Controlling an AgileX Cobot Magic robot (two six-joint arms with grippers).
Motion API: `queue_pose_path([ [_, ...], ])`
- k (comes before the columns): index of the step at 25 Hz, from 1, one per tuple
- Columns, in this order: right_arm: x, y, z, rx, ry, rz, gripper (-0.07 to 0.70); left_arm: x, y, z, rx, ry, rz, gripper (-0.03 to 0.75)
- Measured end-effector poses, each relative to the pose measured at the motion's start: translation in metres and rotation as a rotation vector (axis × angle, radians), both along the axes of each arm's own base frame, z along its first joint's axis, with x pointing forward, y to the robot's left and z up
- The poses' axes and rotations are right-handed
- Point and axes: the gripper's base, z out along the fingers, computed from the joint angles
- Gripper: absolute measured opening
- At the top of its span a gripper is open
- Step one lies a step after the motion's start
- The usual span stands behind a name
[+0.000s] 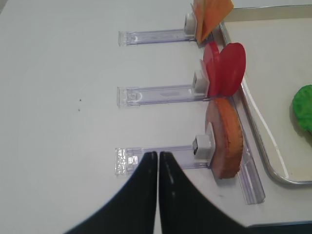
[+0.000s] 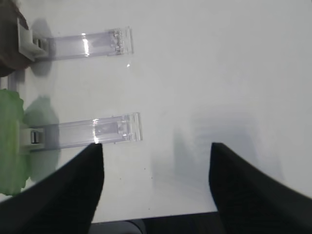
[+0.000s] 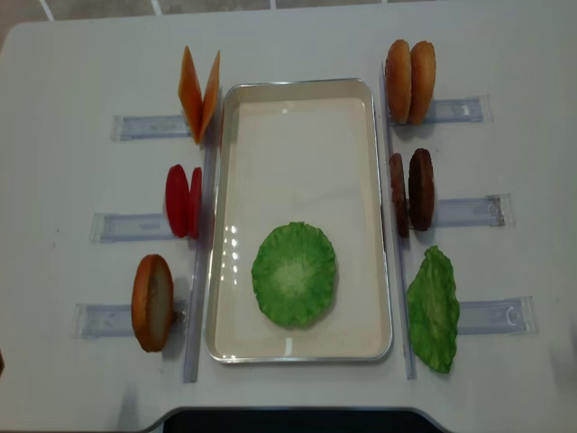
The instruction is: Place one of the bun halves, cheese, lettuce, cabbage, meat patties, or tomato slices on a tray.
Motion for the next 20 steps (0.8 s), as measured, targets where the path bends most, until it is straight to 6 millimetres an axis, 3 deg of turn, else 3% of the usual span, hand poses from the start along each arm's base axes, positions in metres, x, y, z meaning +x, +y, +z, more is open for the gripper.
queue_pose_path([
  [7,-0.05,0.0,-0.001,-0.007,-0.214,0.01,0.472,0.0,0.0,0.0,0.0,0.0,0.0,0.0],
  [20,-0.089,-0.001,-0.039,-0.033,-0.373,0.038,0.472,0.0,0.0,0.0,0.0,0.0,0.0,0.0],
])
